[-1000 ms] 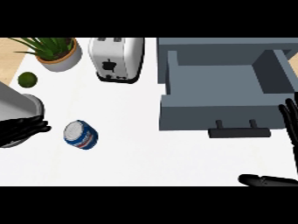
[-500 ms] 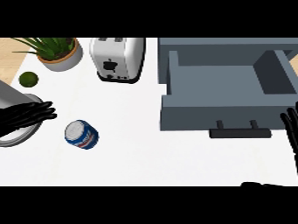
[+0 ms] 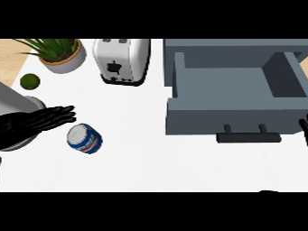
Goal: Pick up the can, place it into the drawer and close the drawer
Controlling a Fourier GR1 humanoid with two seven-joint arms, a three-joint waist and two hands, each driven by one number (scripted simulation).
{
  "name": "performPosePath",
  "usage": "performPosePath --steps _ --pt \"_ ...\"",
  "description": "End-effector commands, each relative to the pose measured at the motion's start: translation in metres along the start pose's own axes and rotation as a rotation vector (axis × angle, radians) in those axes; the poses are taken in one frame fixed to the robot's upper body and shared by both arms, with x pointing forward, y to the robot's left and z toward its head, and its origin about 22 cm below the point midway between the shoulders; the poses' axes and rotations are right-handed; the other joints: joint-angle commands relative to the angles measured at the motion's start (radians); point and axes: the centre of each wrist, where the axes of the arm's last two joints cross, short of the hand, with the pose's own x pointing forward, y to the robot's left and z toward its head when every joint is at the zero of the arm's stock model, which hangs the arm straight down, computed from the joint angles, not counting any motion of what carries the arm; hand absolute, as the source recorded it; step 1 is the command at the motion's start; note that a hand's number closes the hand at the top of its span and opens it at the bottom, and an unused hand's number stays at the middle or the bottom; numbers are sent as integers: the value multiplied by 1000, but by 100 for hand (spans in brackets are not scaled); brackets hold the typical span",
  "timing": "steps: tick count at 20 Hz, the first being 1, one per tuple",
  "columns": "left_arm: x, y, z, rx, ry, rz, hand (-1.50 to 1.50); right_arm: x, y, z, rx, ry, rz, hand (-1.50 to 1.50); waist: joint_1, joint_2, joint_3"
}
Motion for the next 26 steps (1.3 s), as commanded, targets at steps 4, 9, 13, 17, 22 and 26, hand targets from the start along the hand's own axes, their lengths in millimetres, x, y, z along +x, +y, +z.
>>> performPosePath --steps 4,9,13,17,22,26 --pt "-31 10 -8 -75 9 38 -150 15 -9 -5 16 -1 0 -150 -5 2 -1" --pt "-44 10 -13 -19 6 18 -150 -4 -7 7 18 11 -8 -150 -4 1 -1" --pt "-47 16 -12 -8 27 -3 -150 -10 8 -3 11 -4 2 -150 -4 3 -1" --pt "-64 10 -19 19 32 -11 -150 -14 3 -3 11 11 -1 -150 -7 4 -2" --pt "-71 18 -1 39 27 -9 -150 0 2 -4 19 -10 -15 -150 -20 8 -4" --pt "-77 26 -5 48 57 -14 -150 -9 1 -5 10 -8 -10 -150 -19 7 -2"
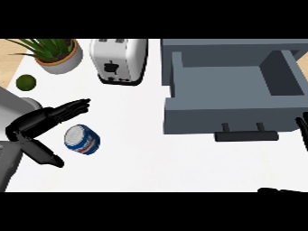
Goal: Pick up the can, place it into the drawer and close the drawer
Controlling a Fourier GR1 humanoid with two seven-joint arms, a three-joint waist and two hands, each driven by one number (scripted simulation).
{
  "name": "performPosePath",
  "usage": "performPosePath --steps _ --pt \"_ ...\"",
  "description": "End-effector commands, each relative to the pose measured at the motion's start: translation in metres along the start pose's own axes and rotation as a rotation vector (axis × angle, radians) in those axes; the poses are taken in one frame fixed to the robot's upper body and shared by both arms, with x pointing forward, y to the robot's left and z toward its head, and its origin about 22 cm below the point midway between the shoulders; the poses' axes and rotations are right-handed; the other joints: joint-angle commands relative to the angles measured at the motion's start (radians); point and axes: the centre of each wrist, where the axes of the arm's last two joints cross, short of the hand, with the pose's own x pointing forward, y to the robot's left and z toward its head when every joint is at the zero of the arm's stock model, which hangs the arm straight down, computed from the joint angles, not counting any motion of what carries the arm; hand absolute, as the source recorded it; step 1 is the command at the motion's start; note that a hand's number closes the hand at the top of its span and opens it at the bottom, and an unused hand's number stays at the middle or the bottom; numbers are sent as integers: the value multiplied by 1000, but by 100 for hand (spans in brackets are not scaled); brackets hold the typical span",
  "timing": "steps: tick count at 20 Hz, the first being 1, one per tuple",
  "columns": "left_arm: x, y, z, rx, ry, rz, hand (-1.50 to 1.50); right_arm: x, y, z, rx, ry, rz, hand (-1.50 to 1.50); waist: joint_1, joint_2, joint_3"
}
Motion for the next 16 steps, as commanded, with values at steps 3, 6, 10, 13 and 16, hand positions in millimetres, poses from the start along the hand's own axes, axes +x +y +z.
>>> performPosePath --steps 3,6,10,13,16 --pt "-16 2 12 -129 -98 60 -150 6 -6 -1 2 -8 -7 -150 -5 0 -1" --pt "-31 -7 4 -119 -92 62 -150 -12 7 -4 16 -6 -11 -150 -2 3 0" --pt "-31 7 15 -109 -82 57 -150 -4 16 -8 -1 -19 -6 -150 -3 4 -1" --pt "-43 5 16 -101 -52 64 -150 3 0 -3 -3 -25 11 -150 -16 5 -1" --pt "-53 5 14 -72 -39 76 -150 4 3 1 19 -30 -11 -150 -25 6 -1"
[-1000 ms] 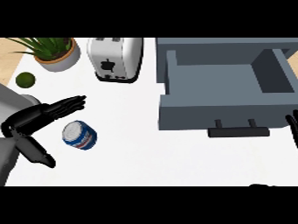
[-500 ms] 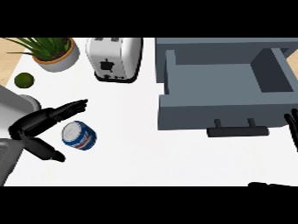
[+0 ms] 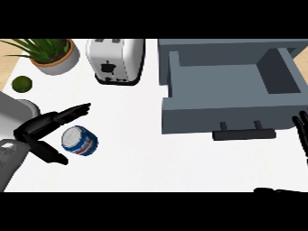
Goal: Pick up the can, place it into the drawer and close the drawer
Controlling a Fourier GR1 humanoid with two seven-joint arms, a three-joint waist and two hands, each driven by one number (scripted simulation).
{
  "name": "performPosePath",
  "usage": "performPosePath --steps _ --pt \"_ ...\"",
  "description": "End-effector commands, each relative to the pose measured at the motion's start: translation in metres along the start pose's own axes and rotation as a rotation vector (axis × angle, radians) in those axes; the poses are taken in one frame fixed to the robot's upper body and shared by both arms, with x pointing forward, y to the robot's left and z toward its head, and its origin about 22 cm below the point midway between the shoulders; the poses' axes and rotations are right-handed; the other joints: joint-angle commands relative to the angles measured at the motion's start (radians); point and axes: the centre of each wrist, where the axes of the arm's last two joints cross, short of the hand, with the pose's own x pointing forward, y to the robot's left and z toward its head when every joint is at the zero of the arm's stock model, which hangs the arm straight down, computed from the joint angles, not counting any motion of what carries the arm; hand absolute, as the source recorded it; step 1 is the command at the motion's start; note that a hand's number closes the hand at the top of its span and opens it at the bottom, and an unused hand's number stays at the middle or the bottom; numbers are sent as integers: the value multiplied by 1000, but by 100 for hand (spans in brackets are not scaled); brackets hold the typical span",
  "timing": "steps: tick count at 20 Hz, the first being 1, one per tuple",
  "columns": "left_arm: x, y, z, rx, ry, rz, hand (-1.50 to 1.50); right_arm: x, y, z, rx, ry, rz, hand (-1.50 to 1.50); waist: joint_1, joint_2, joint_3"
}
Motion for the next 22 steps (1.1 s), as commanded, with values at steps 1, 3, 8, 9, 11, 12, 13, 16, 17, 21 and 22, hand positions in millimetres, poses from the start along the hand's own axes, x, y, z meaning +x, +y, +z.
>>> performPosePath --steps 1,3,8,9,11,12,13,16,17,21,22 --pt "-16 -2 7 -122 -105 136 -150 -2 -8 -13 -11 -13 -4 -150 4 3 0" --pt "-19 -7 -12 -125 -78 125 -150 10 -10 -6 -2 7 21 -150 -4 0 0" --pt "-27 -12 -16 -128 -110 140 -150 7 -1 0 11 -9 0 -150 -4 0 0" --pt "-19 1 -11 -129 -113 117 -150 12 -8 1 -13 4 -11 -150 -3 -1 0" --pt "-27 -10 -17 -130 -108 120 -150 14 -5 2 -4 13 7 -150 2 -2 1" --pt "-30 -6 -4 -133 -90 138 -150 21 -15 6 -7 -7 -4 -150 -6 -2 0" --pt "-26 -13 -26 -160 -119 111 -150 8 8 -6 -24 6 3 -150 7 1 0" --pt "-32 -15 -30 -137 -105 136 -150 17 -2 0 -8 1 -22 -150 -4 1 0" --pt "-36 -16 -20 -149 -114 115 -150 11 -3 -4 -10 11 5 -150 6 1 1" --pt "-33 -26 -44 -163 -128 141 -150 18 -9 4 -24 11 -5 -150 12 -6 2" --pt "-44 -35 -41 -167 -99 148 -150 6 -5 14 -7 5 -3 -150 -6 -1 1"
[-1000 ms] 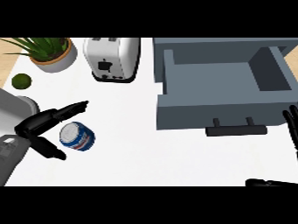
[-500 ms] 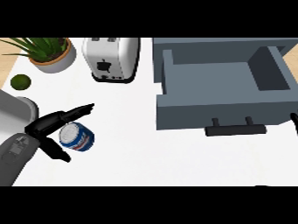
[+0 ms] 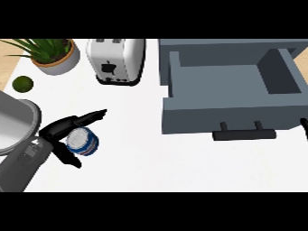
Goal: Pick up the can, place it into the drawer and close the drawer
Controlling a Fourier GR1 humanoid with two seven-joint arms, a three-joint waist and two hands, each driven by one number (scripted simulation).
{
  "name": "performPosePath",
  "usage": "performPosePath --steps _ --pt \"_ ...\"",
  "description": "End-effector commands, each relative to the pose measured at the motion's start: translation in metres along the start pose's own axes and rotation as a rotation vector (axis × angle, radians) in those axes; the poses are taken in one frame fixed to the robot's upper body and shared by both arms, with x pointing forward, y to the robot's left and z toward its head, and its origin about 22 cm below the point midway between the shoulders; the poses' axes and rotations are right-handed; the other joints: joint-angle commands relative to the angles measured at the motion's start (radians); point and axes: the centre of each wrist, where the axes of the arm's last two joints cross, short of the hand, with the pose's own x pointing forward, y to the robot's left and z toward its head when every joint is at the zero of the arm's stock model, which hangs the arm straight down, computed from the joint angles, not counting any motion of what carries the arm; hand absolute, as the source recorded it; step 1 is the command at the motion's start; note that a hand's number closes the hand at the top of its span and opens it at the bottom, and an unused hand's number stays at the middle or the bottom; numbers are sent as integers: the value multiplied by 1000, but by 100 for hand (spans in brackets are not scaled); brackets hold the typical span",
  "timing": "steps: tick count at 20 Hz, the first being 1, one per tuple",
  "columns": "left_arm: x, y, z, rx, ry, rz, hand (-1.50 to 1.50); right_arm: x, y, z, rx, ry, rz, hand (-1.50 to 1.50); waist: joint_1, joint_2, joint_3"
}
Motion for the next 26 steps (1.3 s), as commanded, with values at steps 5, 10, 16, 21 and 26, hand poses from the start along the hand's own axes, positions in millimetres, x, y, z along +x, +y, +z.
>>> performPosePath --steps 5,10,16,21,26 --pt "-10 -13 -13 -115 -117 142 -150 10 -3 -4 0 -13 -9 -150 3 2 0" --pt "-9 -27 -32 -161 -148 144 -150 3 -5 9 -2 4 2 -150 11 -4 1" --pt "2 -22 -49 -185 -160 164 150 12 -4 1 -11 -8 -3 -150 13 -4 1" --pt "-4 -27 -35 -206 -183 225 150 7 -8 14 -21 -13 -26 -150 12 -5 2" --pt "2 -36 -50 -259 -198 249 150 10 -2 10 -28 -3 -33 -150 20 -6 1"
